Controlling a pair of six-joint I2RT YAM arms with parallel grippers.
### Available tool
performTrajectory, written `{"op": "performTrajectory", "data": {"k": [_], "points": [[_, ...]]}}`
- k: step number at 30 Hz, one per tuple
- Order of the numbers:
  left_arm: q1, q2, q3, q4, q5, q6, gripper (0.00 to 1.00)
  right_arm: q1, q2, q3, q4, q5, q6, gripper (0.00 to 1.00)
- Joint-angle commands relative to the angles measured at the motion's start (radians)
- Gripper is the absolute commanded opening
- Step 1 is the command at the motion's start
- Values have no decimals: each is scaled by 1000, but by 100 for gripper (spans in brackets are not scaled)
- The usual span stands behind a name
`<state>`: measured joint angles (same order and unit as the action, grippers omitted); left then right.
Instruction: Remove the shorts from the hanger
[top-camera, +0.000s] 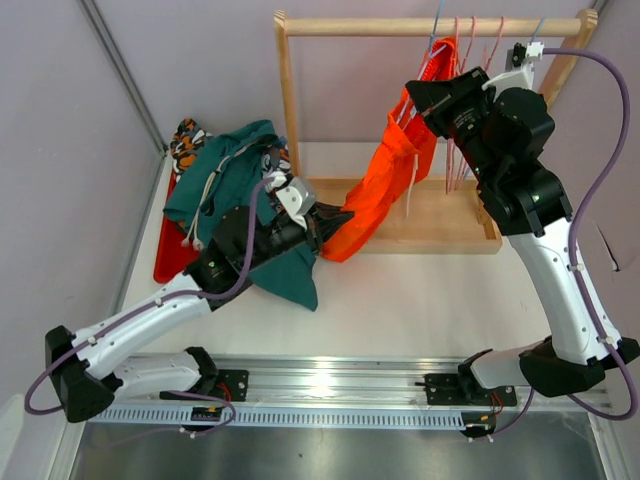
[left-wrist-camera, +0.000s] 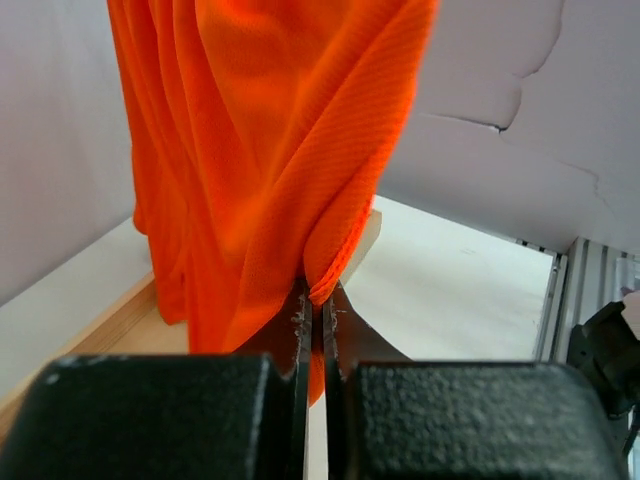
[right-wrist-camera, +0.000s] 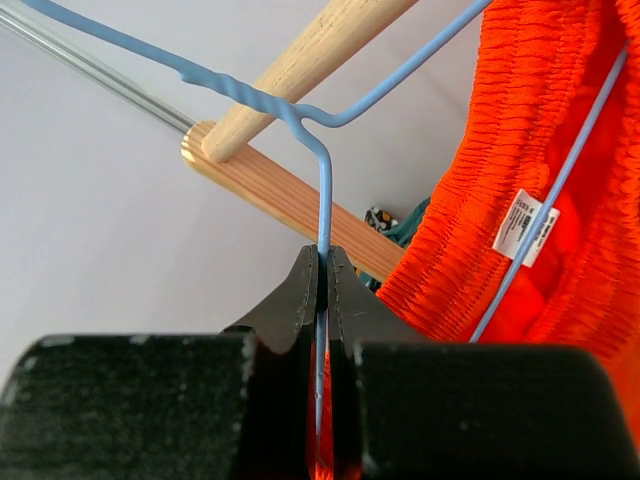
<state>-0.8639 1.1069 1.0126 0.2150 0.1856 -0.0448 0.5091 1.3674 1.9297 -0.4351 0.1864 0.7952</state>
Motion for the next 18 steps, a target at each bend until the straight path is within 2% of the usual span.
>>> {"op": "performTrajectory", "data": {"k": [1,3,6,7,9,10,13,18], "points": [[-49,-84,-29,80,-41,-7,0,-14,-51,-8,144,-44,41,0],[-84,-139,-45,51,-92,-4,0,-24,-44,-8,145,-57,50,0],[-208,-244,-117,37,-165,11,0,-56,-28,5,142,-76,64,0],[-283,-268,-171,31,-232,11,0,-67,-27,8,142,-93,74,0],[-366,-309,-212,18,-302,11,0,-96,-21,17,139,-107,87,0],[-453,-338,-230,14,-374,11,0,-106,-14,21,137,-122,90,0],[-603,-354,-340,3,-503,-10,0,-132,-4,38,133,-136,104,0],[-702,-326,-413,46,-571,-56,0,-144,6,46,127,-163,125,0]]}}
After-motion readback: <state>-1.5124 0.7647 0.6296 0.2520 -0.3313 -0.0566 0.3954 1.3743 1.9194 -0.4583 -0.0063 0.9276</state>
